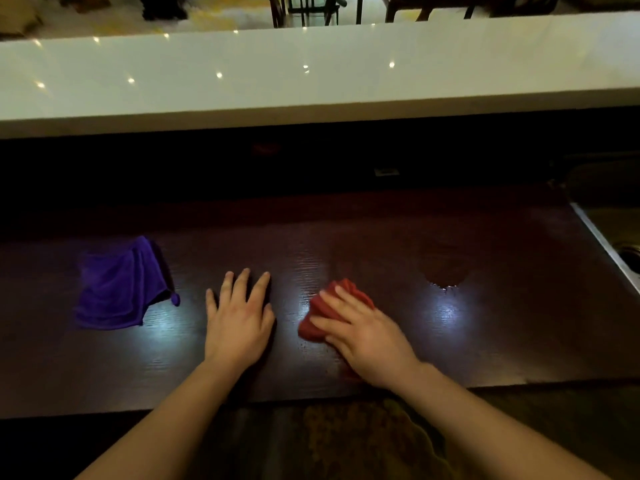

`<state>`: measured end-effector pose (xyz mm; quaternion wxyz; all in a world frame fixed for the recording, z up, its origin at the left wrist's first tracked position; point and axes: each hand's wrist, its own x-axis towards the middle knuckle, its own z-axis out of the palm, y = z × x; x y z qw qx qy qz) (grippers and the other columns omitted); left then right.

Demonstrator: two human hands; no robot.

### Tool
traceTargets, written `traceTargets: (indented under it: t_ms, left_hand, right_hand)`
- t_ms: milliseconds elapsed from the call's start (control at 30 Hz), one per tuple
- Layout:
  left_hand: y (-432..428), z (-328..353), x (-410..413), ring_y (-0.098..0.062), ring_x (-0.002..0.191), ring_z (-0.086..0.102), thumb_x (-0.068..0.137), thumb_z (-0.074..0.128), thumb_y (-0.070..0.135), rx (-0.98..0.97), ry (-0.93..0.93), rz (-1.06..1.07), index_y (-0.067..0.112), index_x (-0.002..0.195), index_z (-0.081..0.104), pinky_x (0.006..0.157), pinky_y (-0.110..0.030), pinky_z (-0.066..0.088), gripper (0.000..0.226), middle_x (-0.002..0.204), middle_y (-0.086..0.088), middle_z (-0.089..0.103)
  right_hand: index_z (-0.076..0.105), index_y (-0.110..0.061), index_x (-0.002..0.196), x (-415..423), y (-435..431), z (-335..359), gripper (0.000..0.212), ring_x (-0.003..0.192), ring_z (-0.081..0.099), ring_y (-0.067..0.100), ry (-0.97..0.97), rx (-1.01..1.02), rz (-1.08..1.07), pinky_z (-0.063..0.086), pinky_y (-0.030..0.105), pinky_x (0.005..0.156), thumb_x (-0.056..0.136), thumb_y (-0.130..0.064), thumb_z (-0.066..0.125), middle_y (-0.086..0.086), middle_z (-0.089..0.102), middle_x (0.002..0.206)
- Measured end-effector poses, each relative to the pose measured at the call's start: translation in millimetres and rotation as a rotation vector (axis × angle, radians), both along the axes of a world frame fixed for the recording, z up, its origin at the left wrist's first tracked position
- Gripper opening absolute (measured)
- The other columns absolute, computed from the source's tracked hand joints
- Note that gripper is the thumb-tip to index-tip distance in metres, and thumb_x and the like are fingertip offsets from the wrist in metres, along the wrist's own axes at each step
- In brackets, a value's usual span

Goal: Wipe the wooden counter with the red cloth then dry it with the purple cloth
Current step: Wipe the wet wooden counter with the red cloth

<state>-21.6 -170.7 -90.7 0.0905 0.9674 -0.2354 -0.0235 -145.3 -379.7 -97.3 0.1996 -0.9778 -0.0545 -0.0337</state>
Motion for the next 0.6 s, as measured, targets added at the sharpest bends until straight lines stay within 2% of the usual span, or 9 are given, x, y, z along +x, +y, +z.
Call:
traceTargets:
  t_ms: [67,100,167,233,300,367,433,500,600]
  left_hand:
    - [-11.4,3.7,-8.8,-0.032,0.147,0.015,0.096,0.041,0.039,-0.044,-0.015,-0.071,0.030,0.148,0.034,0.115,-0.063,0.013,0.054,0.156,-0.010,0.032]
    - [-19.3,5.1,-14.1,-0.031,0.147,0.015,0.094,0.037,0.042,-0.054,-0.015,-0.095,0.032,0.148,0.034,0.115,-0.063,0.012,0.055,0.156,-0.009,0.032]
    - [-40.2,7.6,-23.8,-0.030,0.148,0.011,0.091,0.028,0.049,-0.060,0.005,-0.109,0.035,0.148,0.032,0.116,-0.063,0.007,0.059,0.158,-0.006,0.029]
    - [-64.3,6.3,-31.2,-0.028,0.149,0.004,0.090,0.023,0.053,-0.043,0.037,-0.112,0.039,0.149,0.025,0.115,-0.064,0.000,0.060,0.161,-0.005,0.022]
    - [-86.2,2.9,-36.4,-0.027,0.149,-0.003,0.091,0.023,0.055,-0.026,0.071,-0.115,0.041,0.149,0.019,0.113,-0.067,-0.005,0.060,0.162,-0.006,0.016]
    - [-100.4,-1.2,-38.6,-0.026,0.149,-0.009,0.091,0.021,0.057,0.000,0.085,-0.112,0.040,0.150,0.014,0.111,-0.069,-0.010,0.061,0.163,-0.007,0.010]
    - [-104.1,-6.1,-40.2,-0.026,0.148,-0.013,0.091,0.018,0.061,0.028,0.068,-0.097,0.038,0.151,0.011,0.110,-0.069,-0.012,0.065,0.164,-0.007,0.006]
    - [-103.4,-9.5,-40.3,-0.025,0.148,-0.013,0.091,0.018,0.063,0.020,0.048,-0.073,0.037,0.152,0.009,0.112,-0.067,-0.010,0.068,0.164,-0.008,0.006]
    - [-105.1,-11.3,-38.8,-0.027,0.149,-0.011,0.089,0.015,0.067,0.031,0.043,-0.054,0.038,0.152,0.010,0.113,-0.066,-0.009,0.070,0.163,-0.010,0.007]
  right_hand:
    - [0.053,-0.040,0.131,-31.6,-31.1,0.0,0.036,0.145,0.027,0.018,0.003,-0.012,-0.012,0.043,0.042,0.105,0.095,-0.040,0.049,-0.005,0.036,0.154]
    - [0.057,-0.037,0.130,-37.5,-50.8,0.9,0.036,0.144,0.029,0.021,-0.007,-0.019,-0.091,0.041,0.043,0.107,0.094,-0.034,0.054,-0.003,0.038,0.153]
    - [0.058,-0.030,0.130,-33.7,-84.0,5.2,0.037,0.144,0.028,0.024,-0.014,0.005,-0.367,0.033,0.042,0.113,0.094,-0.025,0.059,0.001,0.039,0.152]
    - [0.055,-0.030,0.134,-24.3,-87.6,10.3,0.038,0.146,0.022,0.022,0.029,-0.001,-0.562,0.023,0.037,0.116,0.096,-0.026,0.054,0.000,0.034,0.155]
    - [0.054,-0.033,0.135,-32.3,-70.7,5.8,0.039,0.147,0.021,0.022,0.025,-0.015,-0.468,0.020,0.036,0.117,0.096,-0.028,0.052,-0.001,0.032,0.156]
    - [0.051,-0.038,0.135,-61.6,-60.1,-2.2,0.040,0.146,0.022,0.020,0.011,-0.055,-0.226,0.025,0.036,0.115,0.095,-0.033,0.049,-0.004,0.032,0.156]
    - [0.050,-0.040,0.134,-88.0,-83.3,-3.8,0.041,0.145,0.025,0.018,-0.003,-0.057,-0.143,0.030,0.037,0.112,0.094,-0.034,0.049,-0.006,0.033,0.155]
    - [0.055,-0.035,0.131,-99.0,-121.5,-3.7,0.040,0.143,0.031,0.022,-0.041,-0.021,-0.320,0.033,0.038,0.111,0.093,-0.023,0.057,-0.002,0.039,0.151]
    - [0.058,-0.027,0.131,-83.0,-165.0,5.2,0.038,0.142,0.031,0.026,-0.011,0.004,-0.753,0.029,0.040,0.113,0.094,-0.019,0.058,0.005,0.042,0.150]
